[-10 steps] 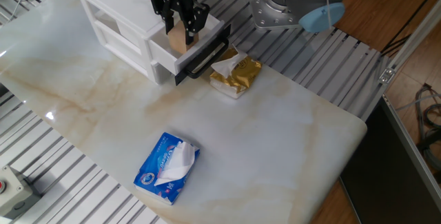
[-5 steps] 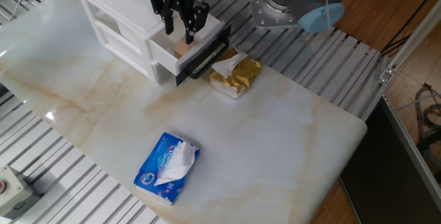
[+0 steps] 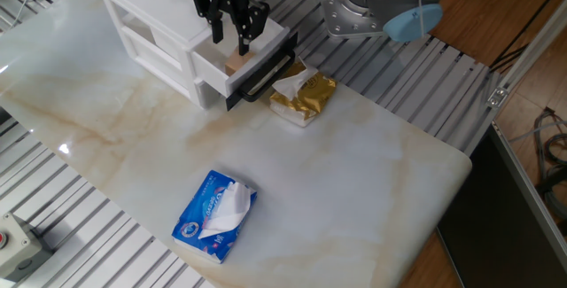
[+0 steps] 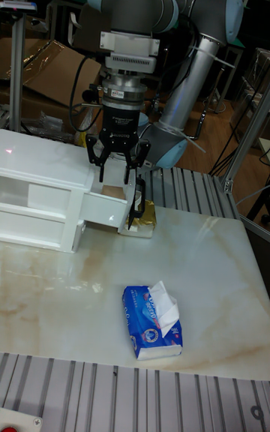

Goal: Put things in the drawer

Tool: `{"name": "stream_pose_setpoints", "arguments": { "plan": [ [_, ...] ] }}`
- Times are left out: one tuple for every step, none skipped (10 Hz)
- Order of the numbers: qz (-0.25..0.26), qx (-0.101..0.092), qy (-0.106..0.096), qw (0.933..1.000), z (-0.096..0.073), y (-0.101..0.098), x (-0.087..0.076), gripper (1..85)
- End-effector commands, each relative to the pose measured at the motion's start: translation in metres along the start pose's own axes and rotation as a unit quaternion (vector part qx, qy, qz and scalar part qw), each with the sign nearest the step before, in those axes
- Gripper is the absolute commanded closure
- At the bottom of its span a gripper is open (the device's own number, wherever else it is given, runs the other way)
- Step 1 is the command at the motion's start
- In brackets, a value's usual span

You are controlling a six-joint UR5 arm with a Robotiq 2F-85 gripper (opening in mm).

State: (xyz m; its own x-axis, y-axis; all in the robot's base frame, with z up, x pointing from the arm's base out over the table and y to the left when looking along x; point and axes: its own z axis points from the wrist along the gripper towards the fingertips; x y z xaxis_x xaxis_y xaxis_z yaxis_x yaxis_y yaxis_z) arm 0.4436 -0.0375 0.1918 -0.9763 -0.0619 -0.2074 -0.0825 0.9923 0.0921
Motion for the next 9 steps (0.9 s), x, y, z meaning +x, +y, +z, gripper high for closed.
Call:
{"name": "stream_pose_setpoints", "arguments": {
  "plan": [
    [0.006, 0.001, -0.002, 1.0000, -0.014, 0.000, -0.002, 33.7],
    [0.007, 0.001, 0.000, 1.0000, -0.020, -0.001, -0.002, 34.7],
    [0.011, 0.002, 0.000, 0.9999, -0.025, -0.003, -0.004, 36.0],
    [0.017, 0.013, 0.010, 0.9997, -0.035, -0.010, -0.005, 42.0],
    [0.026, 0.016, 0.014, 0.9994, -0.044, -0.012, -0.008, 46.3],
    [0.035, 0.020, 0.016, 0.9991, -0.052, -0.014, -0.011, 53.7],
    [0.052, 0.023, 0.013, 0.9983, -0.057, -0.013, -0.015, 64.7],
    [0.074, 0.035, 0.003, 0.9967, -0.060, -0.013, -0.023, 84.3],
    [0.078, 0.038, 0.005, 0.9962, -0.062, -0.009, -0.024, 84.7]
  ]
}}
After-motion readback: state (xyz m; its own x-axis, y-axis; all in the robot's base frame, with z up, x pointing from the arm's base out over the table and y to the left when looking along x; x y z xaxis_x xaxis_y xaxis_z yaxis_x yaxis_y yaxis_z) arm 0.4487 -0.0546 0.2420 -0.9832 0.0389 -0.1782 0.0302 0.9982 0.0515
